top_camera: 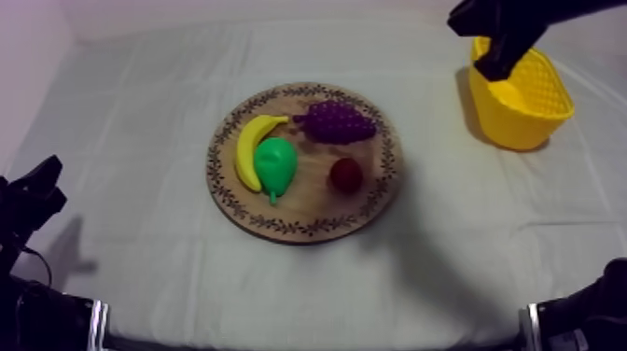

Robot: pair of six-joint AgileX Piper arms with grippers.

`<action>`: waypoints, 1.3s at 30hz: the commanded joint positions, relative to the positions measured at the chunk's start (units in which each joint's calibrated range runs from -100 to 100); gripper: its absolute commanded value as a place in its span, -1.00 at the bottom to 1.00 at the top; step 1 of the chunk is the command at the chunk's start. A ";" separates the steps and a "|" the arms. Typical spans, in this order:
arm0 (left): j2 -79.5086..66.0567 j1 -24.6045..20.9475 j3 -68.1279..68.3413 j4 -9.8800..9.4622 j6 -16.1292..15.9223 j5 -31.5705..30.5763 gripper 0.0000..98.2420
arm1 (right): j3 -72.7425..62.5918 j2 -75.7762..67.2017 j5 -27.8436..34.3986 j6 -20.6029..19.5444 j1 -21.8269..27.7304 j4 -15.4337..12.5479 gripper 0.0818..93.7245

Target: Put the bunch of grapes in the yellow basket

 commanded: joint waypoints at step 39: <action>0.00 0.00 -0.02 -0.02 0.00 0.06 -1.00 | -39.13 46.20 15.35 15.29 3.24 -4.42 -0.83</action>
